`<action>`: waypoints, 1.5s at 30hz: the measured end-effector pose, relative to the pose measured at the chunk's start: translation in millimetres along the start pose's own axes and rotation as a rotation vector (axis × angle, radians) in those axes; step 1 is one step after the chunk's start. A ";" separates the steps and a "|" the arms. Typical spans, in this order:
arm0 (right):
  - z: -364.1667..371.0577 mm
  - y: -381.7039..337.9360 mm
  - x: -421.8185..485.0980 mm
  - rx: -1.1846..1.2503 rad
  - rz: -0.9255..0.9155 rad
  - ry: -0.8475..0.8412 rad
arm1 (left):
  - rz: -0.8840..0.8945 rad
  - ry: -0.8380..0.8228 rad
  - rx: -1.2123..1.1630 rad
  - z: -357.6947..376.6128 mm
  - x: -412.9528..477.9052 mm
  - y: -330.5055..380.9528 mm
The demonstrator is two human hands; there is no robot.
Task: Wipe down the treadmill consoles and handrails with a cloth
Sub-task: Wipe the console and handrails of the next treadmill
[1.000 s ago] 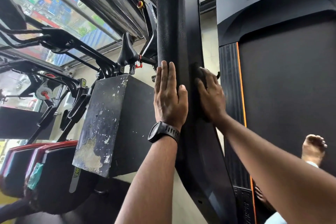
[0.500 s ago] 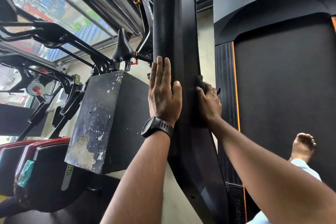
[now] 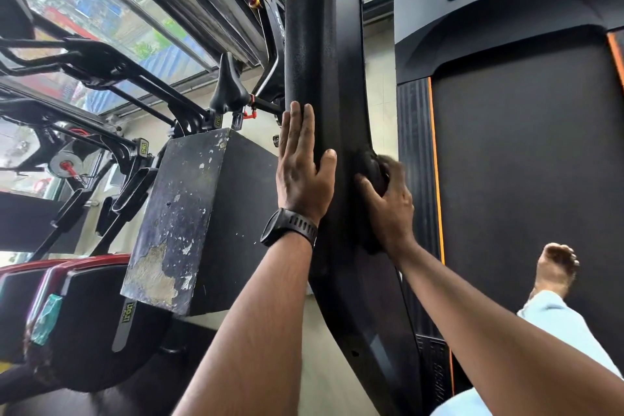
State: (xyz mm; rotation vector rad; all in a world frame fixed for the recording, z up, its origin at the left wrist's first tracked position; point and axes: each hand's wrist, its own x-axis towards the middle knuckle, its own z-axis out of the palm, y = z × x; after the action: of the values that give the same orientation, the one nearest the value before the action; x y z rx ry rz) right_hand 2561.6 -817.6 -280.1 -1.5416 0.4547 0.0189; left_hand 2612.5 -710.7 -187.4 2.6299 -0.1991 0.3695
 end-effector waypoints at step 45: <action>15.0 15.2 -0.9 -0.083 -0.073 -0.068 | 0.024 0.028 0.096 4.7 -48.5 -5.3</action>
State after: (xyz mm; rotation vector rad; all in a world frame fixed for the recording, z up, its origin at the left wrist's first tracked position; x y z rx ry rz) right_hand 2560.3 -802.2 -294.9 -1.6335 0.3473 0.0337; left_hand 2568.4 -704.6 -207.9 2.7174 -0.2093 0.4334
